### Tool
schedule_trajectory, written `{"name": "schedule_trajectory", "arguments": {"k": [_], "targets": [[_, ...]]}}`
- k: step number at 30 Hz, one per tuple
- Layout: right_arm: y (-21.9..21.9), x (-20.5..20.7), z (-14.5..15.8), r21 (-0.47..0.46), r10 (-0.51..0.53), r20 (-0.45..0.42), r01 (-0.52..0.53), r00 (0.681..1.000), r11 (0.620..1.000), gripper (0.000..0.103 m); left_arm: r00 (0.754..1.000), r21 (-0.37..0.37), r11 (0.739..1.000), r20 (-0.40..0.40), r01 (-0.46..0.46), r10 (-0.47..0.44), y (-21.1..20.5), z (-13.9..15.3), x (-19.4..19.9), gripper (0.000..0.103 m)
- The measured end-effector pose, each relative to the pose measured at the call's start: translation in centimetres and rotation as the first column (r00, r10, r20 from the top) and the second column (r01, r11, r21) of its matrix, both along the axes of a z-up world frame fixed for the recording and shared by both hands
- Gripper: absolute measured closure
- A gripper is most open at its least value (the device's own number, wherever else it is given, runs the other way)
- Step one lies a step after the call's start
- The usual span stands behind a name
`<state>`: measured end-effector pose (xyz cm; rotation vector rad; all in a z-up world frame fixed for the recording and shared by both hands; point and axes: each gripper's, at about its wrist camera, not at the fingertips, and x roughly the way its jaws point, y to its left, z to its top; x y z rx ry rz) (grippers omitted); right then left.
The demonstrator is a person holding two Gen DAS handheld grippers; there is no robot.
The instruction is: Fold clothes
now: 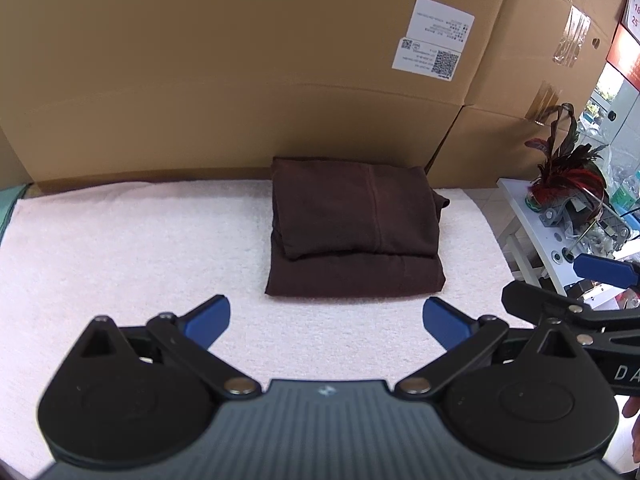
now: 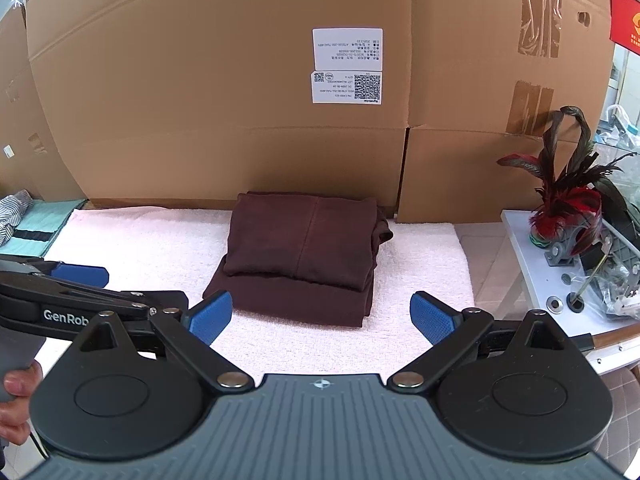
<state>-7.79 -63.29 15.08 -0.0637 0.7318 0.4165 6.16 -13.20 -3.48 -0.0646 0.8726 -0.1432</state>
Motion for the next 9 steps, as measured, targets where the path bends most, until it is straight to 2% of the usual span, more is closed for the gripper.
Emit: {"name": "schedule_trajectory", "arguments": {"k": [9], "targets": [[0.33, 0.24, -0.03, -0.006, 0.000, 0.000, 0.000, 1.000, 1.000, 0.005, 1.000, 0.017, 1.000, 0.001, 0.003, -0.003, 0.24, -0.15, 0.54, 0.001]]}}
